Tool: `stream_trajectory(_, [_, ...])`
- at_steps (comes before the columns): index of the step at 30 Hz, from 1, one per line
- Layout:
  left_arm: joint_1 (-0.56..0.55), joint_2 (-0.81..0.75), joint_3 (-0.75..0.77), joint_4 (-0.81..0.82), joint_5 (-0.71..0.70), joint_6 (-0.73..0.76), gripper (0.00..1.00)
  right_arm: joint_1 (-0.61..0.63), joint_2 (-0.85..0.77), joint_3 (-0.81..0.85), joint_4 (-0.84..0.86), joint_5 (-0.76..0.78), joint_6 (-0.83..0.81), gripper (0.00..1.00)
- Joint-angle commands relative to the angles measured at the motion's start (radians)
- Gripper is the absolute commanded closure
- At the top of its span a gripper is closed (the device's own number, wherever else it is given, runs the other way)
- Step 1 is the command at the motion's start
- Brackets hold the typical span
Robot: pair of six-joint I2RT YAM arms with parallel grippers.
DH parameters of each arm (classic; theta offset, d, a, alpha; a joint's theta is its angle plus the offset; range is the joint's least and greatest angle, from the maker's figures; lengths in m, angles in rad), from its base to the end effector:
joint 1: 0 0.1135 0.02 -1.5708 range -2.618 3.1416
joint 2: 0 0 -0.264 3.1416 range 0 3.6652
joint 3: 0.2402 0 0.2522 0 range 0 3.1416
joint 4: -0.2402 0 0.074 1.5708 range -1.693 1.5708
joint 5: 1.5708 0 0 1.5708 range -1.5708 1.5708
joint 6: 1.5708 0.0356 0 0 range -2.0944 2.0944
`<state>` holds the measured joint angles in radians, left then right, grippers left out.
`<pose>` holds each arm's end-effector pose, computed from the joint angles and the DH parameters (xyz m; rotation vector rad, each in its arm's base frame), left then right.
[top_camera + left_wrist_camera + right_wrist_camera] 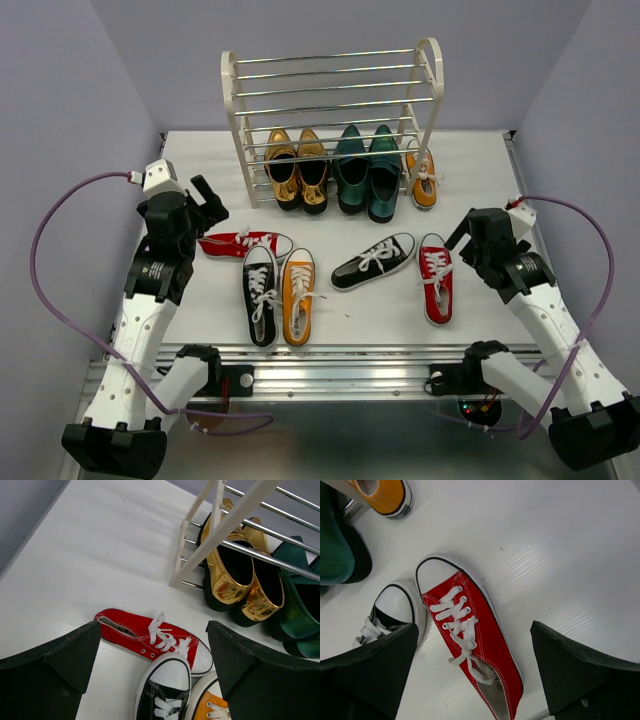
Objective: Place and organize the shoes onto the shoe shelf
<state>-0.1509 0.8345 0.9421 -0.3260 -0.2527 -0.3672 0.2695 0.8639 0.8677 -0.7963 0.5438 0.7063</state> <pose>0.1849 -0.0191 0.3716 -0.3715 1.7454 -0.1469 0.1655 0.0266 0.3008 0.7269 2.1069 -0.1197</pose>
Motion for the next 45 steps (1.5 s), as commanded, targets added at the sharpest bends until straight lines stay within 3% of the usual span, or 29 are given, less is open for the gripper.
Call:
stream_trajectory(1, [-0.004,0.006,0.015,0.010,-0.016,-0.018,0.01,0.000,0.033,-0.024,0.019,-0.060,0.064,0.00])
stream_trajectory(10, [-0.004,0.017,0.011,0.010,0.003,-0.016,0.01,0.000,0.107,-0.091,0.077,-0.249,0.050,0.00])
stream_trajectory(17, [-0.004,0.020,-0.012,0.018,0.036,-0.018,0.01,0.000,0.037,-0.209,0.083,-0.295,0.174,0.00])
stream_trajectory(25, [-0.004,0.038,-0.005,0.016,0.056,-0.010,0.01,0.000,0.011,-0.207,-0.064,-0.283,0.265,0.00])
stream_trajectory(30, [-0.004,0.037,-0.025,0.027,0.070,-0.015,0.01,0.000,0.004,-0.248,-0.063,-0.306,0.334,0.01])
stream_trajectory(36, [-0.004,0.034,-0.035,0.022,0.081,-0.015,0.01,0.000,-0.003,-0.280,-0.058,-0.297,0.397,0.06])
stream_trajectory(40, [-0.004,0.032,-0.045,0.022,0.073,-0.006,0.01,0.000,-0.045,-0.314,-0.058,-0.303,0.415,0.18])
stream_trajectory(45, [-0.004,0.041,-0.054,0.028,0.078,-0.007,0.01,0.000,-0.078,-0.341,-0.050,-0.311,0.424,0.24])
